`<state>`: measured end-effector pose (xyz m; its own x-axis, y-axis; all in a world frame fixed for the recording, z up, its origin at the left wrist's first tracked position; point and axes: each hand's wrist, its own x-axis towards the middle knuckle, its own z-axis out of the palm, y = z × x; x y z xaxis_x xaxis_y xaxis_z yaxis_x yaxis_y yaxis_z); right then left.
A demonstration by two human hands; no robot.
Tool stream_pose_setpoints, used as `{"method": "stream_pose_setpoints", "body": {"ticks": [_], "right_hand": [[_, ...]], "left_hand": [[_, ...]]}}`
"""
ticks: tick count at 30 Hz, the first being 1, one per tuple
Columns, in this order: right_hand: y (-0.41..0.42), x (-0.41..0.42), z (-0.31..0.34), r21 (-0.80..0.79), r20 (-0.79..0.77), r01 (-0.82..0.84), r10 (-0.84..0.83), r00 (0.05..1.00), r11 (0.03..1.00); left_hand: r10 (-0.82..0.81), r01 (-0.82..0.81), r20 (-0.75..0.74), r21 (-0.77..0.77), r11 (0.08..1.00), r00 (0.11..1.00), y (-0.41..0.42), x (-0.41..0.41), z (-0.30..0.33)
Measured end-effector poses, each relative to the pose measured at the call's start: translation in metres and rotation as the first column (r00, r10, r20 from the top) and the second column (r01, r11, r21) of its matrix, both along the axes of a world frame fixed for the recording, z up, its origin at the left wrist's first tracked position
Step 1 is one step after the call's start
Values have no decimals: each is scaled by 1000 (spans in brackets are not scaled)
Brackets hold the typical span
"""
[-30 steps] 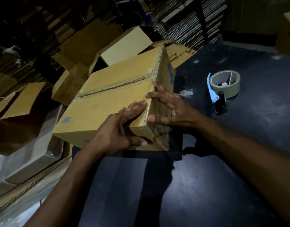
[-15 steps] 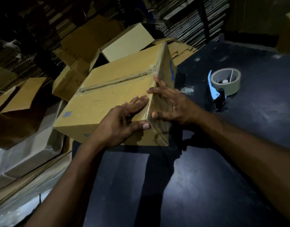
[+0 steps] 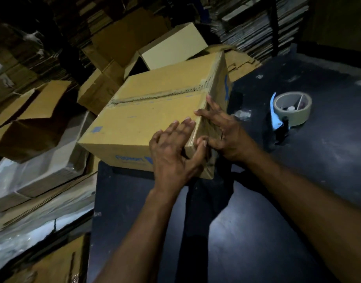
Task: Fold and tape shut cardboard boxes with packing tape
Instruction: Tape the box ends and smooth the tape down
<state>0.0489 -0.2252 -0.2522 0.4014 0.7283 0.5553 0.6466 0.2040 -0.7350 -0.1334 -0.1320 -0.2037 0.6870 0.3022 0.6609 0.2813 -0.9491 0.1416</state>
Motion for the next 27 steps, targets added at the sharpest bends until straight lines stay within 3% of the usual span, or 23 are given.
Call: {"method": "stream_pose_setpoints", "body": {"ticks": [2,5,9,12,16,21,24,27], "right_hand": [[-2,0,2,-72,72,76,-71,995,995],[-15,-2,15,-154,291,270,-218,932,950],[-39,-34,22,-126,407,259,-188,894,958],[-69,-74,43,-175,432,237,-142,891,956],[-112,-142,75,-473,498,229,44,866,850],[-154,-194,109,-535,522,123,212,826,836],[-152,-193,127,-506,522,26,282,805,862],[-114,-160,146,-530,443,77,198,874,844]], "left_hand": [[-56,56,-65,-5,998,996,2,-6,4],[-67,59,-290,-37,998,955,3,-16,31],[-73,-19,-497,-178,984,865,-15,-63,59],[-63,-70,-490,-248,966,870,-38,-114,65],[-49,-149,-480,-365,919,876,-68,-175,64],[-23,-178,-402,-454,873,915,-103,-252,78],[201,-314,-277,-463,829,940,-119,-268,94],[533,-527,-183,-585,617,826,-100,-265,101]]}}
